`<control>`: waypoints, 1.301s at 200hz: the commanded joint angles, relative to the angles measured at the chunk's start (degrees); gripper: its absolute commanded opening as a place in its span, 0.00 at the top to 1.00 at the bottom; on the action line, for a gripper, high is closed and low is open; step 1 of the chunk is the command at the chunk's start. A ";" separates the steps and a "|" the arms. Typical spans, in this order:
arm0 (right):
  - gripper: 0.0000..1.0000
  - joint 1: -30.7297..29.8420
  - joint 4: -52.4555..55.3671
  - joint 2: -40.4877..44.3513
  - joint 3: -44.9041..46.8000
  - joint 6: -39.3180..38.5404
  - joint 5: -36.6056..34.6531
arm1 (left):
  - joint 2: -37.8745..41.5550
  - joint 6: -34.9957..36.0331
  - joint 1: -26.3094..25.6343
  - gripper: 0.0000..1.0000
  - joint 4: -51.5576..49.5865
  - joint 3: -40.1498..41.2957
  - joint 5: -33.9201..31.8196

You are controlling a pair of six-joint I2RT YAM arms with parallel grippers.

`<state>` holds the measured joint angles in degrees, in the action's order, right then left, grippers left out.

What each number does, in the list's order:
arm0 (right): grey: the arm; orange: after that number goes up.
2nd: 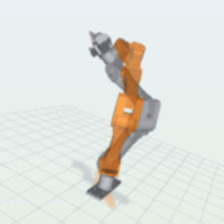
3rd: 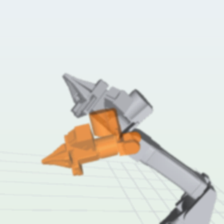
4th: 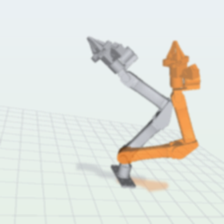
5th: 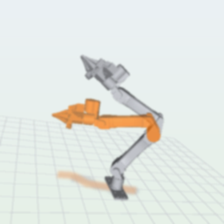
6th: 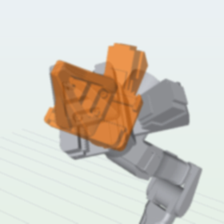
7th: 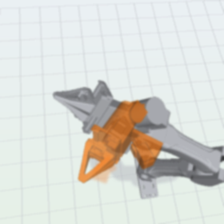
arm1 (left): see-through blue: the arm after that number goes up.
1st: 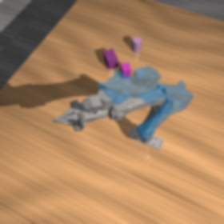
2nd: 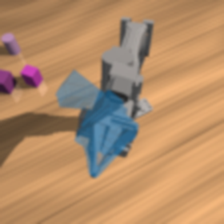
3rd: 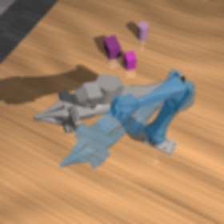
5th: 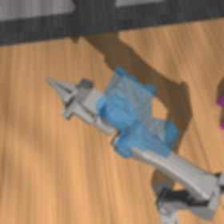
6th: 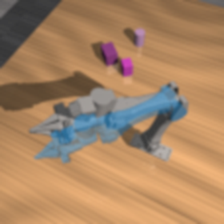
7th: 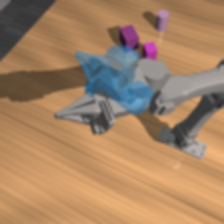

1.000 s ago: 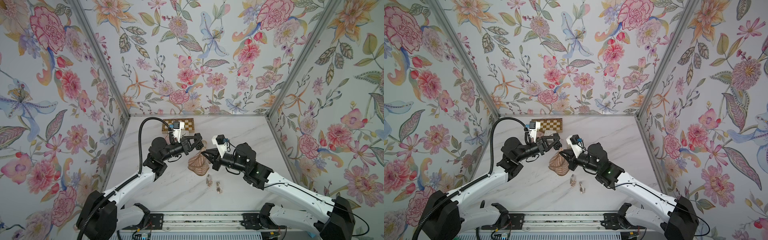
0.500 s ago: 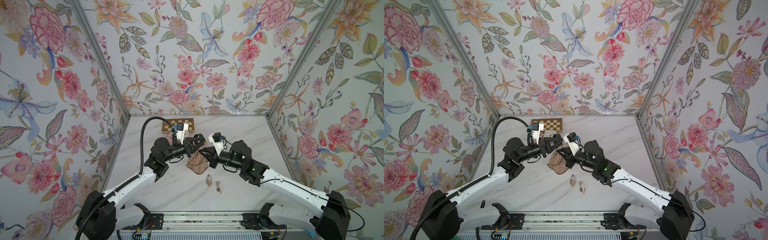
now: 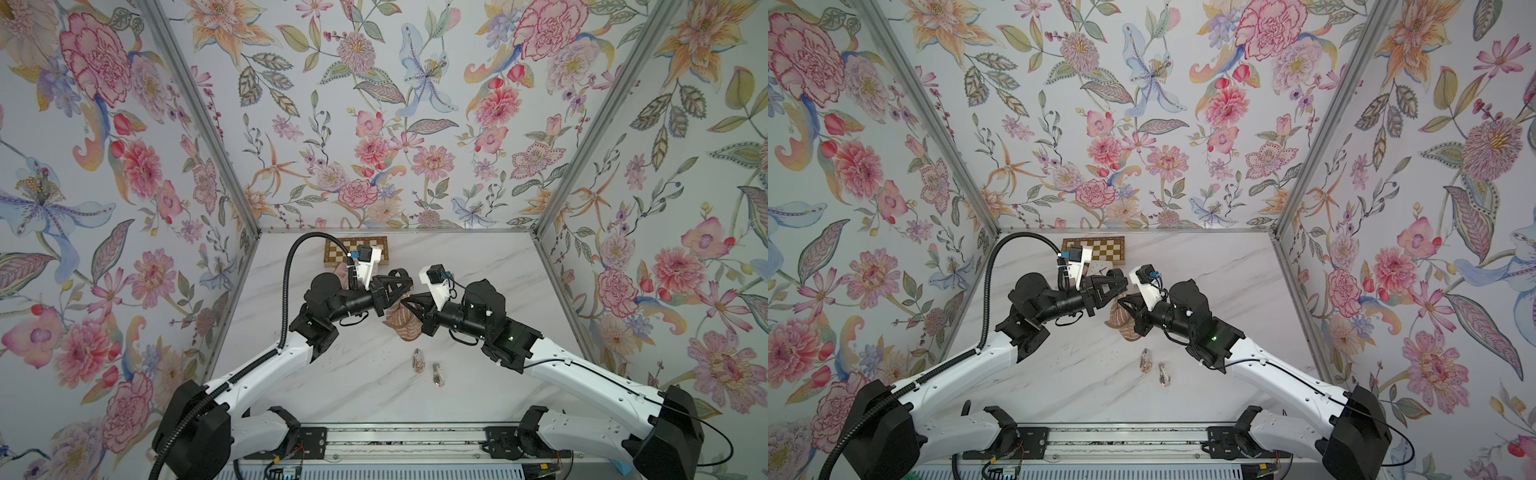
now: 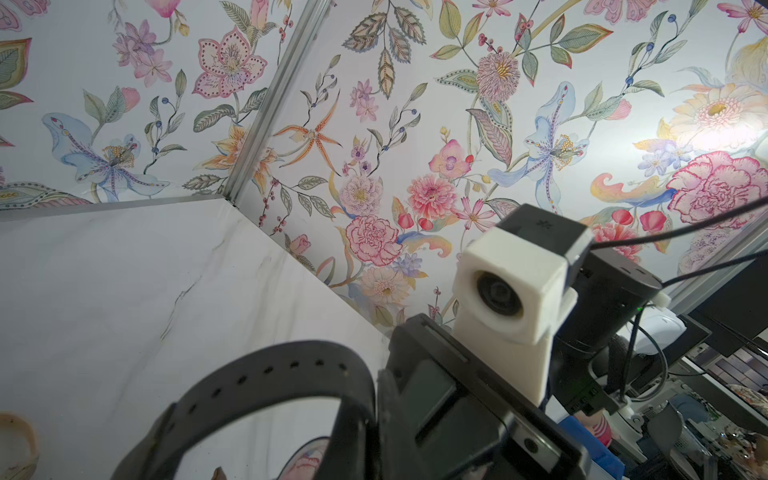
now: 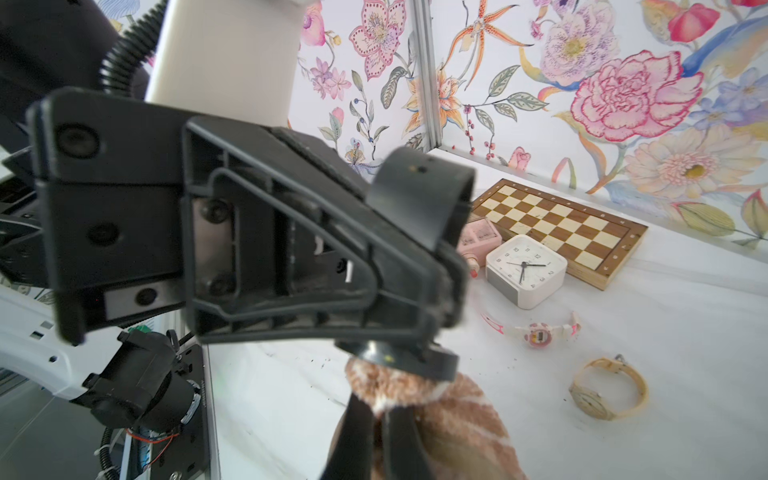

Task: Wipe the watch dial
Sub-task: Wipe the dirt from the watch dial.

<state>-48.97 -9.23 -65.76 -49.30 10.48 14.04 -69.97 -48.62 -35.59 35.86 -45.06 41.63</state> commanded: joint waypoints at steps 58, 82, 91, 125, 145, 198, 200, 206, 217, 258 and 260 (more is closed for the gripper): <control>1.00 -0.48 -1.12 0.60 -2.39 -1.92 -1.61 | 0.06 -0.22 -1.32 1.00 -0.14 -0.90 1.79; 1.00 -2.18 -0.70 -0.31 -3.42 -3.85 -2.86 | -0.56 -1.29 -1.41 1.00 1.06 -0.91 2.00; 1.00 -1.70 -0.49 0.24 -2.71 -4.39 -3.89 | -0.45 -1.38 -1.41 1.00 0.94 -0.91 1.91; 1.00 1.80 0.88 3.09 -0.63 -3.83 -4.07 | 0.21 -0.20 -1.40 1.00 -1.31 -0.76 1.79; 1.00 1.05 0.49 2.00 -1.95 -2.70 -2.64 | -0.13 -0.24 -1.34 1.00 -1.29 -0.82 1.79; 1.00 0.68 0.55 1.64 -1.55 -4.16 -4.22 | -0.21 -0.94 -1.48 1.00 -1.27 -0.82 1.71; 1.00 0.99 0.65 1.85 -1.40 -4.05 -4.23 | -0.13 -0.77 -1.47 1.00 -1.43 -0.82 1.62; 1.00 1.78 0.79 2.48 -0.90 -3.73 -4.13 | 0.08 -0.51 -1.47 1.00 -1.99 -0.95 1.54; 1.00 2.55 1.03 3.14 -0.54 -3.10 -3.90 | 0.10 -0.28 -1.43 1.00 -2.35 -0.98 1.49; 1.00 -0.08 -1.56 1.30 -2.32 -0.32 -1.32 | -2.07 -2.13 -1.55 1.00 0.91 -1.00 1.85; 1.00 -0.18 -1.57 1.10 -2.41 -0.38 -1.31 | -2.13 -2.21 -1.57 1.00 1.02 -1.00 1.87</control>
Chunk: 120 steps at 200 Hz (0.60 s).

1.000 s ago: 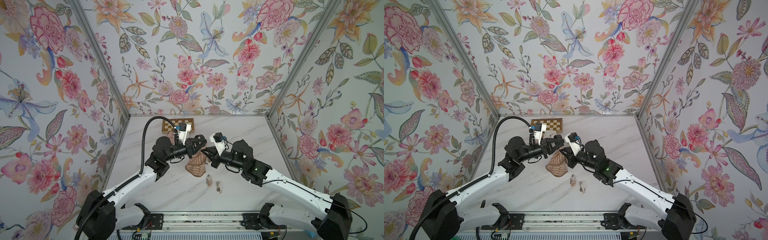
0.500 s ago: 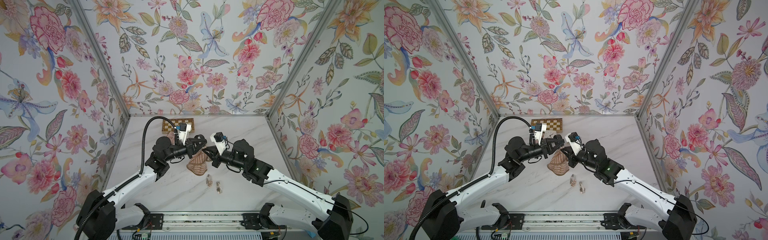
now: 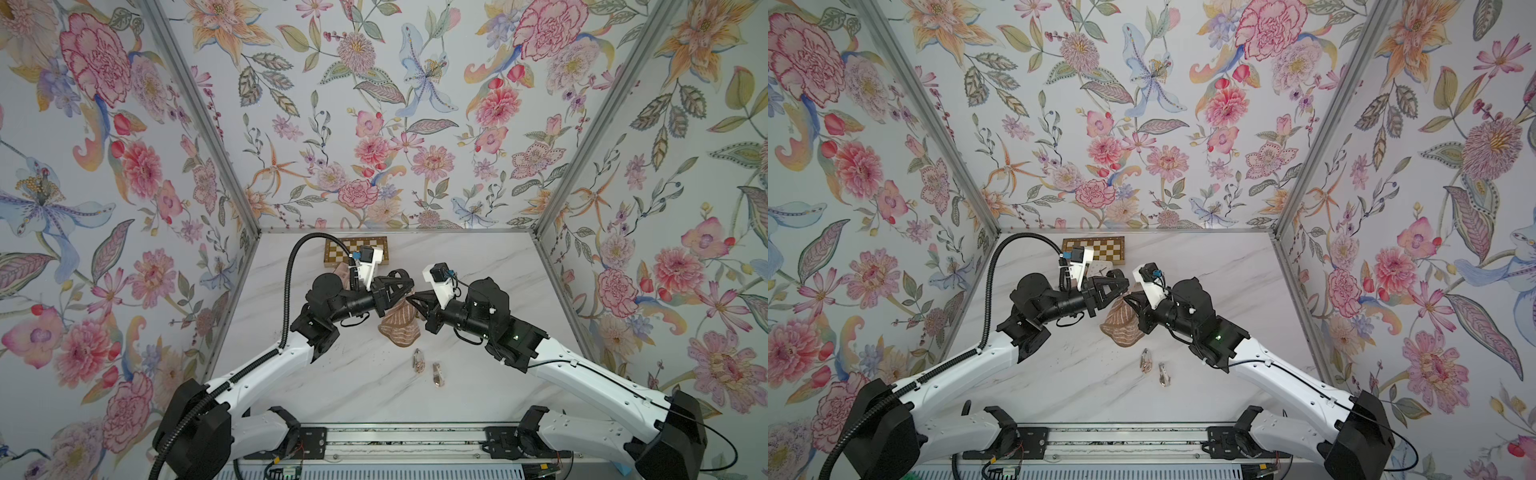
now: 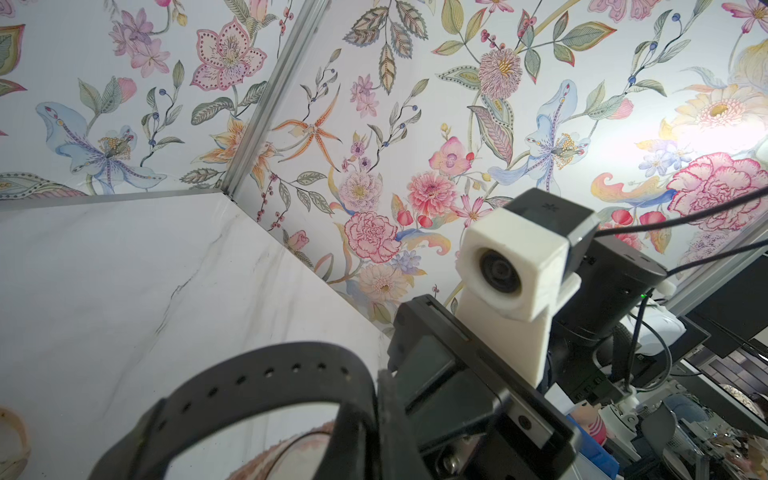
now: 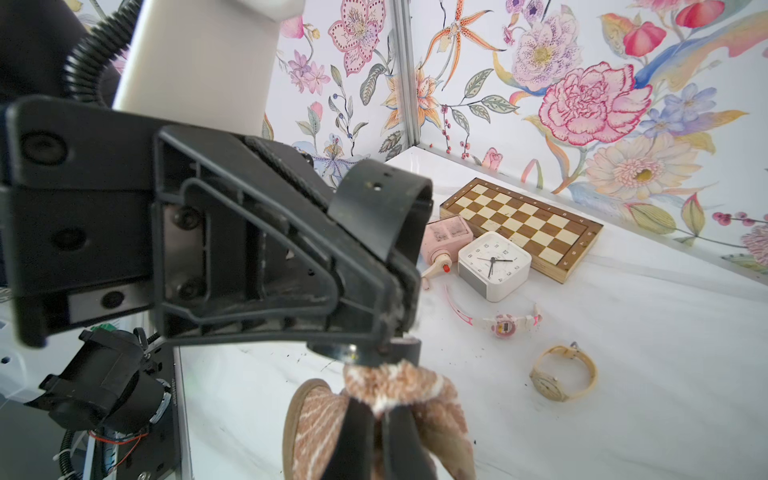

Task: Wipe the watch dial
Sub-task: Wipe the dirt from the watch dial.

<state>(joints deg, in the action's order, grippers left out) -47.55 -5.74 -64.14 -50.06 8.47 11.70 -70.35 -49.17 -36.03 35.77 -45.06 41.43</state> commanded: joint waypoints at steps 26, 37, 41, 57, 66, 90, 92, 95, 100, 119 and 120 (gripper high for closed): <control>1.00 -1.33 -4.40 0.00 -0.64 0.16 -0.65 | -1.40 -1.63 -1.25 1.00 0.63 -1.00 1.82; 1.00 -0.30 -4.17 0.64 0.19 0.15 -1.10 | -0.90 -1.12 -1.26 1.00 -0.48 -1.00 1.60; 1.00 0.04 -4.04 0.88 0.46 0.34 -1.14 | -0.73 -0.84 -1.32 1.00 -0.92 -1.00 1.49; 1.00 0.27 -3.98 0.85 0.08 0.78 -0.37 | -0.54 -0.48 -1.25 1.00 -1.64 -1.00 1.20; 1.00 -0.60 -4.40 0.26 -0.60 1.17 0.29 | -0.71 -0.62 -1.26 1.00 -1.57 -1.07 1.11; 1.00 -2.35 -5.34 -1.49 -1.67 1.29 0.68 | -1.52 -1.61 -1.26 1.00 -0.70 -1.34 0.53; 1.00 -2.37 -5.47 -1.57 -1.63 1.24 0.55 | -1.59 -1.69 -1.24 1.00 -0.68 -1.35 0.57; 1.00 -2.29 -5.43 -1.61 -1.55 1.14 0.36 | -1.63 -1.79 -1.31 1.00 -0.61 -1.39 0.46; 1.00 -2.02 -5.38 -1.44 -1.17 0.86 -0.01 | -1.73 -2.18 -1.30 1.00 -0.69 -1.52 0.49; 1.00 0.76 -4.87 -0.19 0.75 0.92 -0.59 | -1.64 -2.78 -1.29 1.00 -0.70 -1.35 0.52; 1.00 0.91 -4.80 -0.11 0.89 0.97 -0.56 | -1.59 -2.78 -1.26 1.00 -0.70 -1.35 0.51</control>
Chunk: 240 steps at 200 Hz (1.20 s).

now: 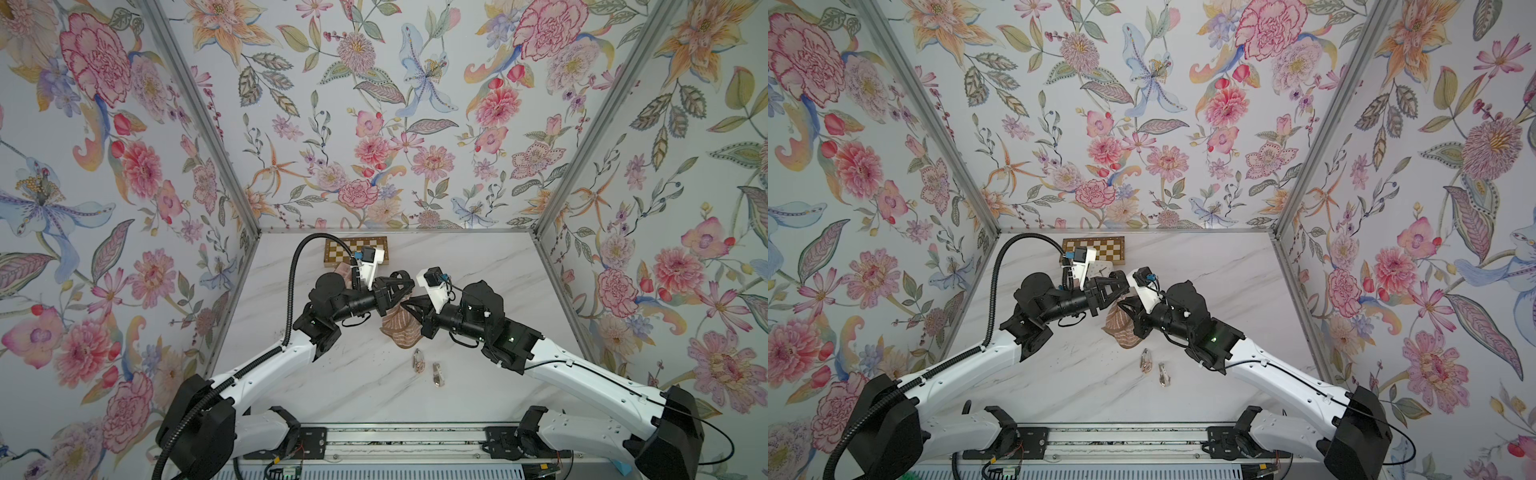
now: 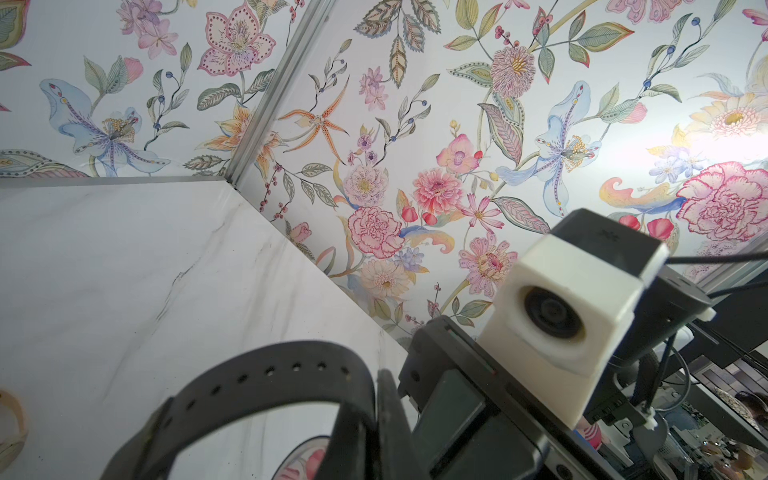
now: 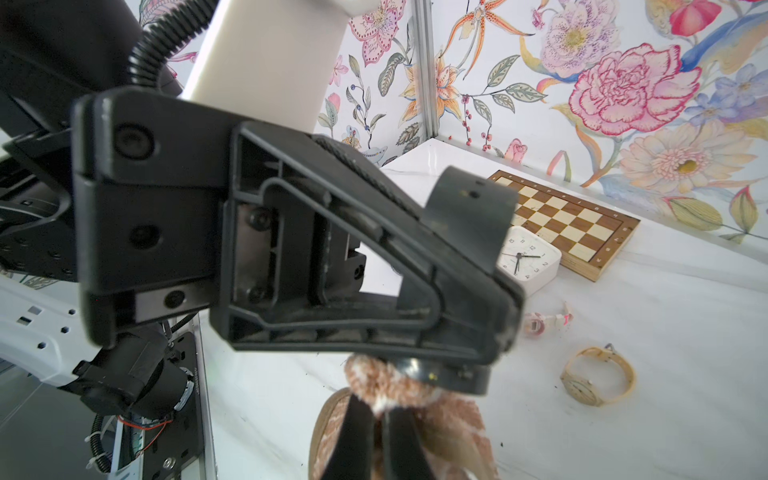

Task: Wipe the watch dial
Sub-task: Wipe the dirt from the watch dial.

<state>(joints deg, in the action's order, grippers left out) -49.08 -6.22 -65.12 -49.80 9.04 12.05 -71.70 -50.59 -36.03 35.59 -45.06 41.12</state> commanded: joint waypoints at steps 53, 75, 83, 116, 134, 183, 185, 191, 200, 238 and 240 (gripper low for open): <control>1.00 0.80 -5.30 -0.91 -0.70 1.96 1.37 | -1.82 -4.57 -1.24 1.00 2.26 -0.87 0.97; 1.00 -0.39 -5.38 -2.18 -1.17 1.22 0.81 | -2.91 -8.38 -1.22 1.00 7.28 0.13 1.64; 1.00 0.10 -5.17 -1.73 -0.64 0.95 0.34 | -2.92 -8.86 -1.18 1.00 7.73 0.31 1.68; 1.00 2.92 -4.55 0.79 1.53 1.54 0.04 | -2.57 -9.22 -1.01 1.00 7.19 0.76 1.85; 1.00 1.79 -4.85 0.09 0.65 2.20 1.08 | -3.12 -10.17 -0.96 1.00 8.36 1.09 2.10; 1.00 3.75 -3.12 1.89 2.44 1.51 -0.10 | -4.67 -14.09 -0.81 1.00 12.92 1.56 2.77; 1.00 4.00 -3.04 2.09 2.58 1.51 -0.08 | -4.61 -14.10 -0.82 1.00 12.92 1.49 2.81; 1.00 4.38 -2.78 2.63 2.96 1.53 0.07 | -4.52 -14.10 -0.80 1.00 12.86 1.46 2.82; 1.00 4.70 -2.41 3.53 3.30 1.53 0.07 | -4.41 -14.10 -0.64 1.00 12.57 1.38 2.82; 1.00 4.70 -1.10 4.87 2.87 1.25 0.03 | -4.91 -17.62 0.41 1.00 12.31 1.46 2.50; 1.00 4.74 -0.99 4.91 2.85 1.16 0.02 | -4.93 -17.97 0.47 1.00 12.31 1.46 2.48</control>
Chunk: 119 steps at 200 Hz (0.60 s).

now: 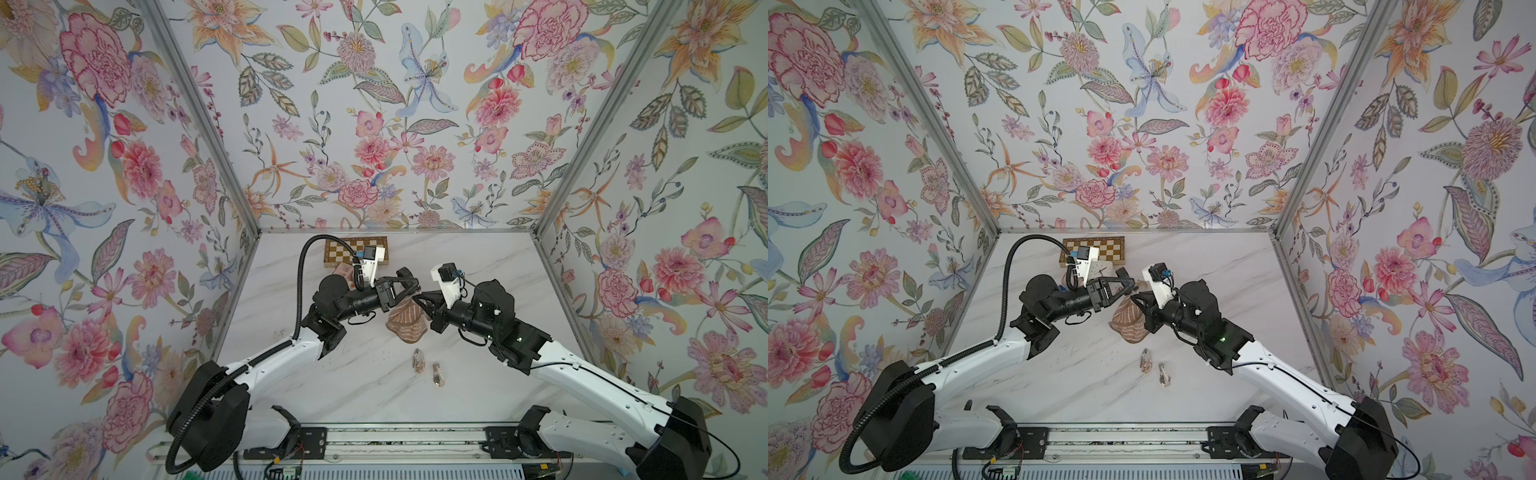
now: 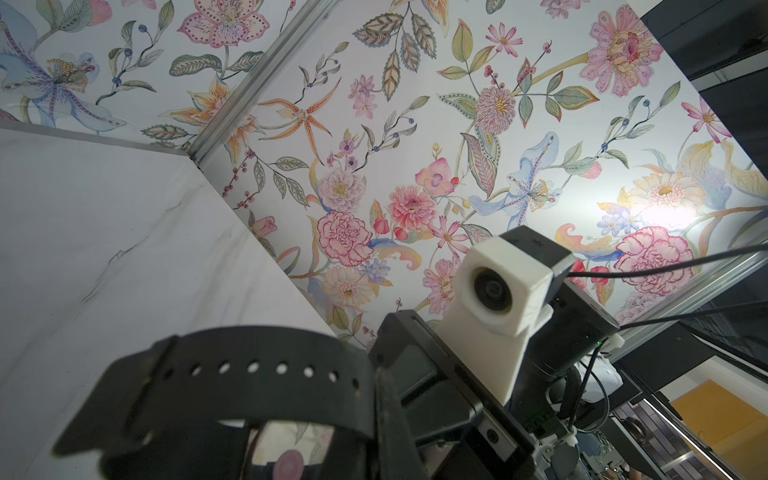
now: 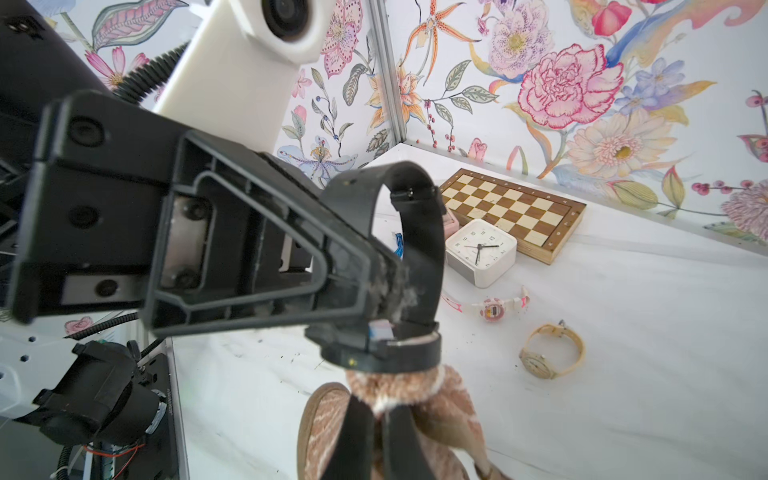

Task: Wipe the watch dial
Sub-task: Wipe the dirt from the watch dial.

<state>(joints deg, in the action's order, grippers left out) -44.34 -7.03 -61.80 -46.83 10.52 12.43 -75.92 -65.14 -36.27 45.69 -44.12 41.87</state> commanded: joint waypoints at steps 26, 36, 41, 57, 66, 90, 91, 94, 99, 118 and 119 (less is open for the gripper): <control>1.00 0.03 -0.03 1.32 -0.18 -0.93 -0.57 | -1.29 -9.98 1.51 1.00 3.35 0.96 0.21; 1.00 -0.10 -0.34 0.82 -0.40 -0.71 -0.11 | -1.80 -13.17 1.57 1.00 4.68 1.36 -0.27; 1.00 -0.21 -0.58 0.51 -0.60 -0.44 0.15 | -1.95 -14.92 1.67 1.00 5.42 1.69 -0.58; 1.00 -1.60 -1.23 -0.39 -1.53 -0.25 0.40 | -2.47 -19.75 1.80 1.00 7.75 3.11 -1.81; 1.00 -2.31 -1.34 -0.98 -2.01 -0.65 0.28 | -2.65 -22.13 1.90 1.00 9.82 4.18 -2.61; 1.00 -2.05 -0.98 -0.93 -1.61 -1.76 -0.54 | -2.83 -27.62 2.39 1.00 14.84 6.63 -4.22; 1.00 -1.97 -0.93 -0.85 -1.56 -1.79 -0.55 | -2.87 -27.82 2.41 1.00 14.94 6.70 -4.28; 1.00 -1.65 -0.94 -0.72 -1.29 -1.84 -0.69 | -2.91 -28.32 2.47 1.00 15.57 6.90 -4.37; 1.00 -1.05 -0.83 -0.36 -0.87 -1.82 -0.57 | -2.90 -29.18 2.47 1.00 16.45 7.16 -4.55; 1.00 1.09 -0.53 0.84 0.43 -1.43 -0.33 | -2.83 -30.63 2.58 1.00 16.94 7.37 -4.87; 1.00 1.09 -0.53 0.87 0.47 -1.41 -0.36 | -2.83 -30.64 2.60 1.00 16.91 7.33 -4.91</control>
<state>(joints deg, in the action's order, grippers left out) -45.28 -6.83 -62.85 -46.83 9.67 12.47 -78.61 -90.65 -34.13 56.51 -37.15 38.30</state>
